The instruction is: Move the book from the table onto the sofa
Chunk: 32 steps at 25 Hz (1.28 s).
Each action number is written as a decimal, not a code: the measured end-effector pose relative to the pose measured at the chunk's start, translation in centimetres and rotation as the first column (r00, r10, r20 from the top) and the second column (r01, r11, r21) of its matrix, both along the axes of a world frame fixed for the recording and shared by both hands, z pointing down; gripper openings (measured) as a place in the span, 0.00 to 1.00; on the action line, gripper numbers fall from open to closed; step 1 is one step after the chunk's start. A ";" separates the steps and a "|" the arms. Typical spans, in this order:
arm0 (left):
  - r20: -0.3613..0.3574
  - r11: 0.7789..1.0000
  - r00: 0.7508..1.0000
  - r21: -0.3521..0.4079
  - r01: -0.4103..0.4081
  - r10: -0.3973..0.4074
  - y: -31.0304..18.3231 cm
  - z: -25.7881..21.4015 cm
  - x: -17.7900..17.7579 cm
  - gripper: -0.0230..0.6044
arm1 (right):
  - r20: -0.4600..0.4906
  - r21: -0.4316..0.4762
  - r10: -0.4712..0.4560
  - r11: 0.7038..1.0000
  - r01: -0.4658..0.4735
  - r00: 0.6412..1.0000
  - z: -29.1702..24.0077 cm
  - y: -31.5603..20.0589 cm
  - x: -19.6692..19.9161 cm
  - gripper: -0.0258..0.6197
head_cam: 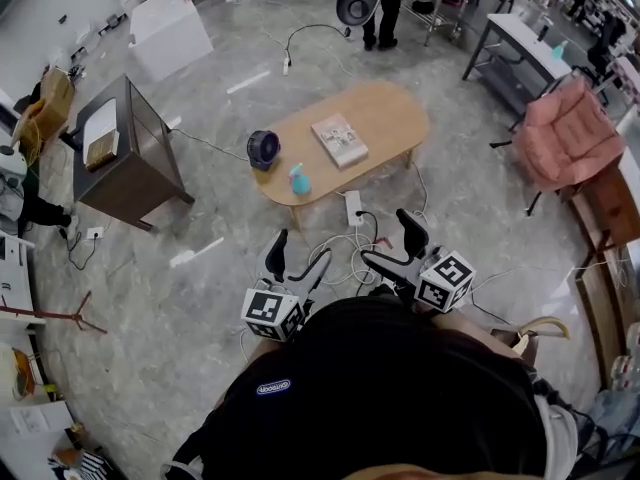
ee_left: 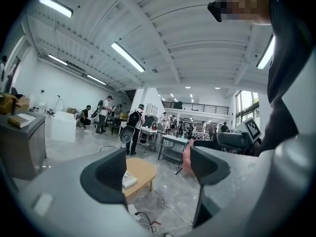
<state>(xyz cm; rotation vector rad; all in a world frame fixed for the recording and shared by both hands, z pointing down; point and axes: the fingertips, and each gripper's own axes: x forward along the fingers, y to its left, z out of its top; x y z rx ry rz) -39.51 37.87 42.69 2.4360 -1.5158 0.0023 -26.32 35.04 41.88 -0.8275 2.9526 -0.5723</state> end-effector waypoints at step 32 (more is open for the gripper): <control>0.092 0.990 0.995 -0.134 0.051 -0.038 -30.5 7.0 4.5 0.66 | -0.066 -0.038 0.088 0.995 -0.091 0.994 5.7 -28.5 8.0 0.87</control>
